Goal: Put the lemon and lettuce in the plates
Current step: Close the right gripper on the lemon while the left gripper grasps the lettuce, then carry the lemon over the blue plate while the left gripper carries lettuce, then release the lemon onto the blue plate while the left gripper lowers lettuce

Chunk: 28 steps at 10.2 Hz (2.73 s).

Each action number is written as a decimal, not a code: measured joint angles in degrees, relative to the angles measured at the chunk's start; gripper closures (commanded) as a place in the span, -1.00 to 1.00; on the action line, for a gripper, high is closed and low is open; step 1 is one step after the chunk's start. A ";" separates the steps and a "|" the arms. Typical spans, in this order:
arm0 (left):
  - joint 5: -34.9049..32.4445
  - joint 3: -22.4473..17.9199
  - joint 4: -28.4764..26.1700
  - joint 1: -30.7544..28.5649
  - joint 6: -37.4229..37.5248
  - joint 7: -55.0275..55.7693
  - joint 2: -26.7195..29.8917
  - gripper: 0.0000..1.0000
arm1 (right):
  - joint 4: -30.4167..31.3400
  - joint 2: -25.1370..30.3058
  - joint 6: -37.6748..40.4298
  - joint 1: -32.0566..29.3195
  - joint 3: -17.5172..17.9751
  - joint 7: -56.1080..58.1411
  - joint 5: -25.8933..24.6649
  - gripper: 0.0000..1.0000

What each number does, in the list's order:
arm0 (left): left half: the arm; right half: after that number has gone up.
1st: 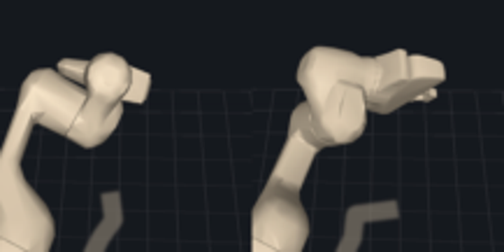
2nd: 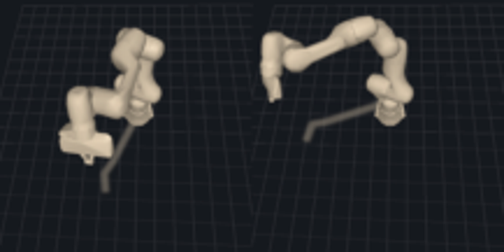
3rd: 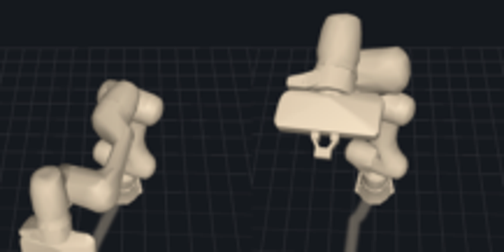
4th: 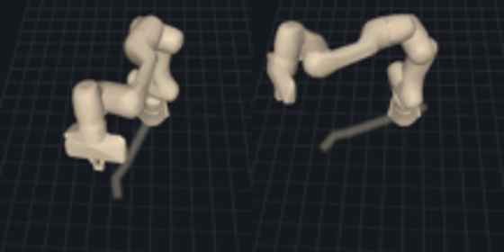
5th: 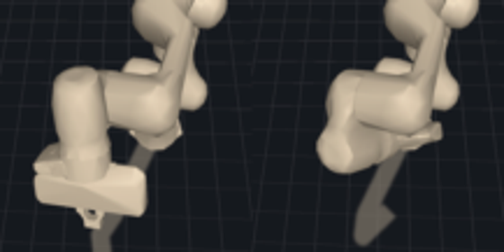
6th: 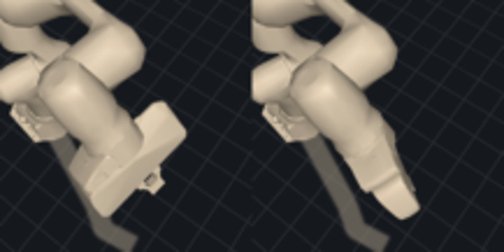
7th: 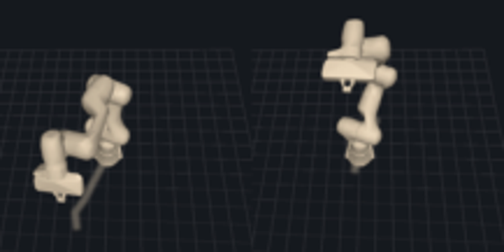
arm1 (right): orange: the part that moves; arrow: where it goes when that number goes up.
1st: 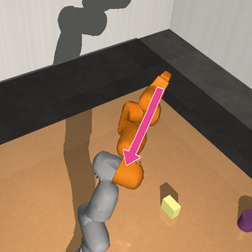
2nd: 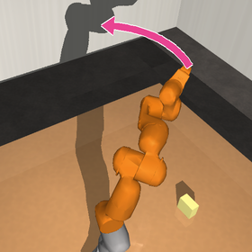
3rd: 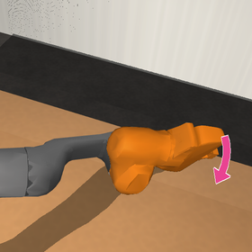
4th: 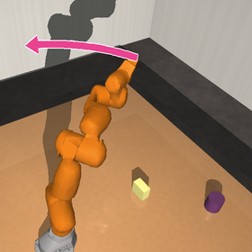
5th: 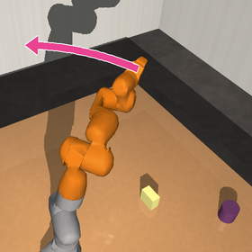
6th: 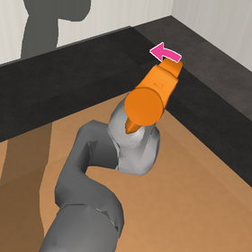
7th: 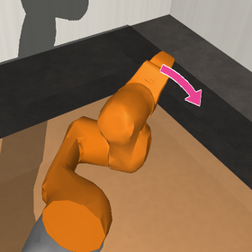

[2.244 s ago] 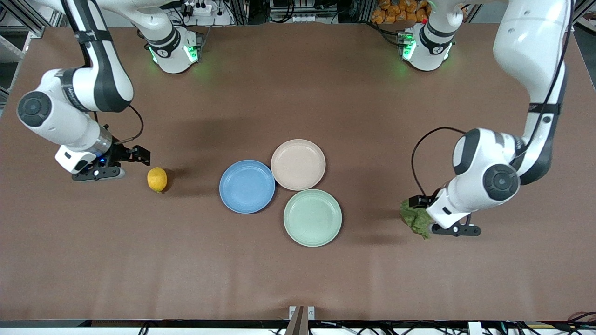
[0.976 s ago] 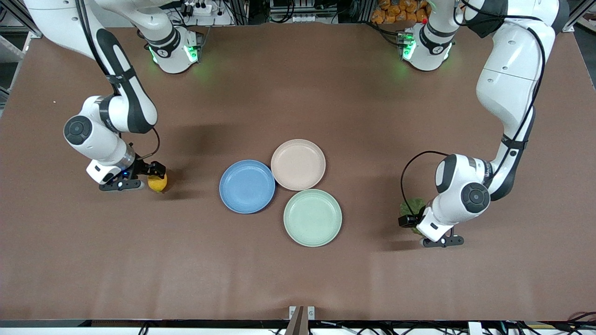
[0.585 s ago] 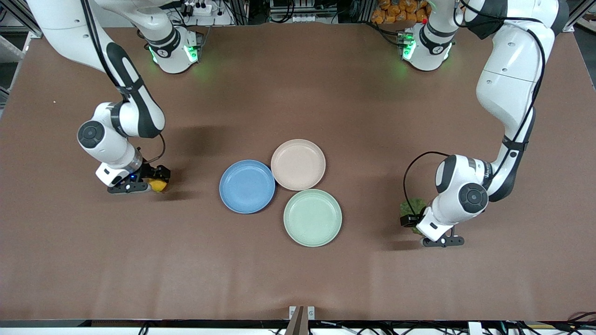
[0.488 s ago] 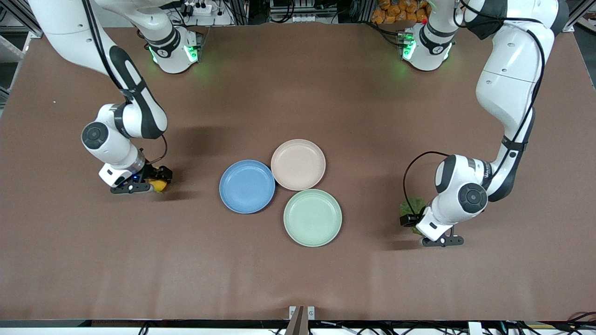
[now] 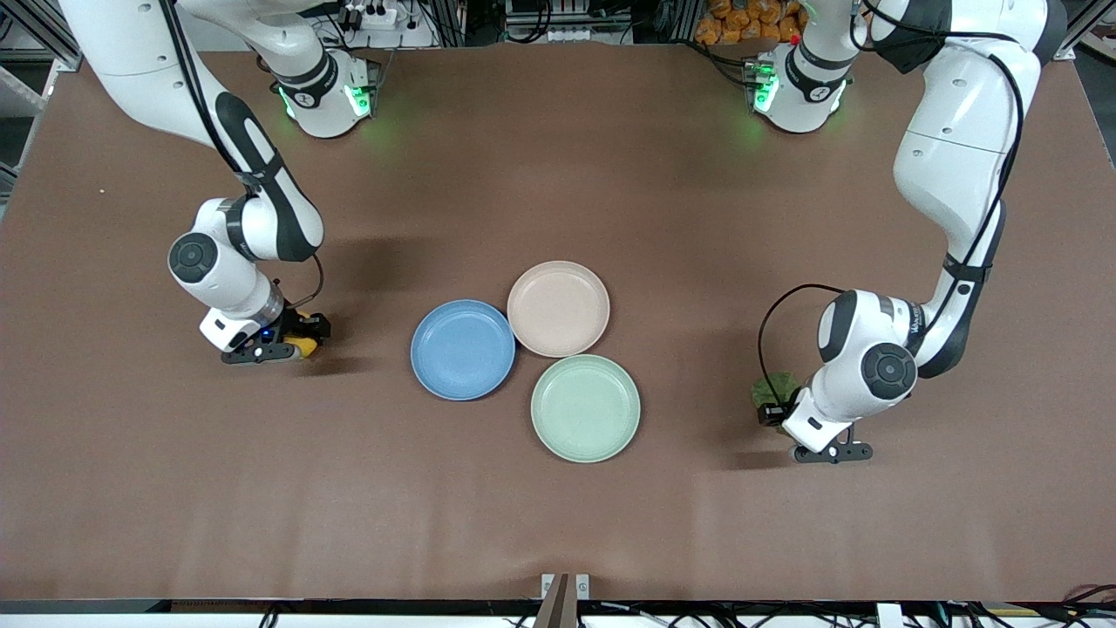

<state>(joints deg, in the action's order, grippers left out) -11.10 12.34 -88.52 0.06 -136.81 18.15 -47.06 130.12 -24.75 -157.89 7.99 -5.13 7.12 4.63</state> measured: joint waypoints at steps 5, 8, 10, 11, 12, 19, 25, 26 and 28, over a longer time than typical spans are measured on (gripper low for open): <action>0.00 0.55 0.32 0.56 -0.39 0.28 0.28 1.00 | -6.48 2.59 12.18 0.13 2.39 -0.36 0.00 1.00; 0.00 2.12 0.89 1.11 0.03 0.60 1.91 1.00 | -11.35 3.58 15.88 0.63 7.25 -4.94 0.01 1.00; 0.00 4.60 0.92 1.41 4.56 2.84 4.99 1.00 | -12.92 3.46 15.83 1.97 9.30 -6.72 0.07 1.00; 0.00 5.98 0.92 1.61 7.37 4.94 6.47 1.00 | -13.93 3.09 15.82 3.15 10.07 -8.50 0.07 1.00; 0.00 7.43 0.90 1.78 10.00 6.82 7.52 1.00 | -15.15 2.36 15.82 4.57 10.67 -10.65 0.07 1.00; 0.00 17.94 0.56 6.48 20.59 24.87 10.62 1.00 | -23.77 -10.25 12.27 13.04 11.44 -25.18 -0.09 1.00; 0.00 18.20 -0.25 18.48 20.57 35.75 9.00 1.00 | -26.54 -12.53 12.62 13.92 12.14 -37.21 -3.66 -1.00; 0.00 18.15 -0.26 19.97 20.35 36.55 8.16 1.00 | -27.52 -12.51 13.95 13.93 12.53 -38.32 -3.67 -1.00; 0.00 17.35 -0.25 22.84 18.02 38.75 6.70 1.00 | -30.36 -12.39 18.69 13.70 12.65 -39.34 -3.67 -1.00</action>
<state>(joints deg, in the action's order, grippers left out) -11.10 29.69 -88.77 22.90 -118.79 56.90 -40.36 99.76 -37.14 -139.20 21.69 7.52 -32.22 0.96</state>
